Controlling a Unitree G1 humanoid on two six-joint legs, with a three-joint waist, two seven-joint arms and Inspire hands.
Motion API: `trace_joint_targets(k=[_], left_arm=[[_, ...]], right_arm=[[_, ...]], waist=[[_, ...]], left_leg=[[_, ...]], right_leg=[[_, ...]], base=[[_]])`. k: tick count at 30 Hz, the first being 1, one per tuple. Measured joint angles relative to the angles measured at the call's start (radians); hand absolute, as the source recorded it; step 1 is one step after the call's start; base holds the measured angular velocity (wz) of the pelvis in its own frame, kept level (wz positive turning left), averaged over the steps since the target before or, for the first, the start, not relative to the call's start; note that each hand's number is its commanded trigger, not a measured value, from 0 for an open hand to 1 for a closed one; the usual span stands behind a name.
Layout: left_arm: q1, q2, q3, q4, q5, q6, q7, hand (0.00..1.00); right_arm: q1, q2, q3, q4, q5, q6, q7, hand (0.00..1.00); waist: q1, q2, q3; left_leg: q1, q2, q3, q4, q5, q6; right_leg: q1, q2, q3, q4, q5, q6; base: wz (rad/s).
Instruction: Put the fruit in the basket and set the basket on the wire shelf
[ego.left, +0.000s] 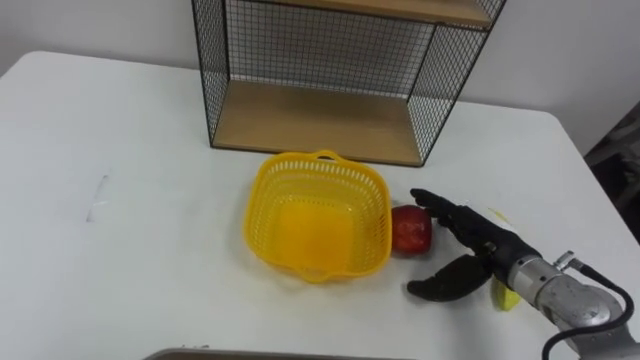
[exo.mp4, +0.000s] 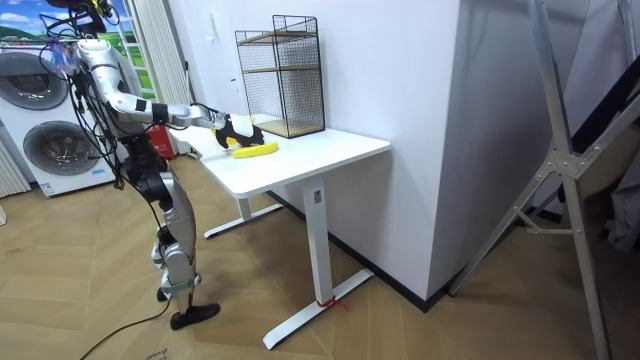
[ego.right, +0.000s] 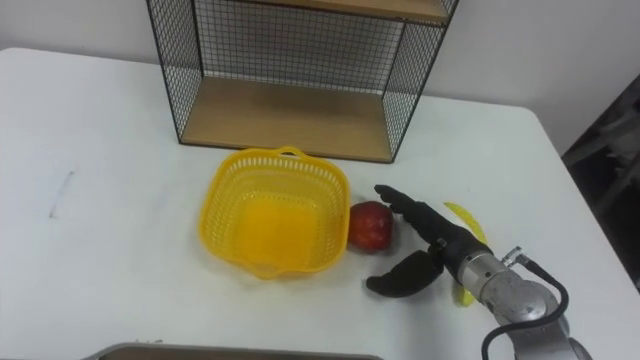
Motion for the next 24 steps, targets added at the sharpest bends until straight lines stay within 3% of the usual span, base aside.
trace_joint_targets(k=[20, 24], left_arm=[[-0.001, 0.000, -0.002, -0.003, 0.000, 0.002, 0.001, 0.00], [0.001, 0.001, -0.003, -0.003, 0.000, 0.003, 0.001, 0.00]], right_arm=[[-0.011, 0.017, 0.001, 0.028, 0.000, 0.005, -0.007, 0.00], [-0.012, 0.036, 0.001, 0.028, -0.034, 0.005, -0.011, 0.00]], waist=[[0.000, -0.008, -0.0006], [-0.001, -0.012, -0.0012]], left_leg=[[0.004, -0.001, -0.002, 0.003, 0.000, 0.000], [0.005, 0.000, -0.003, 0.003, 0.000, 0.000]], right_leg=[[0.015, 0.001, -0.005, 0.000, 0.000, 0.000], [0.018, 0.002, -0.006, 0.000, 0.000, 0.000]], base=[[0.00], [0.00]])
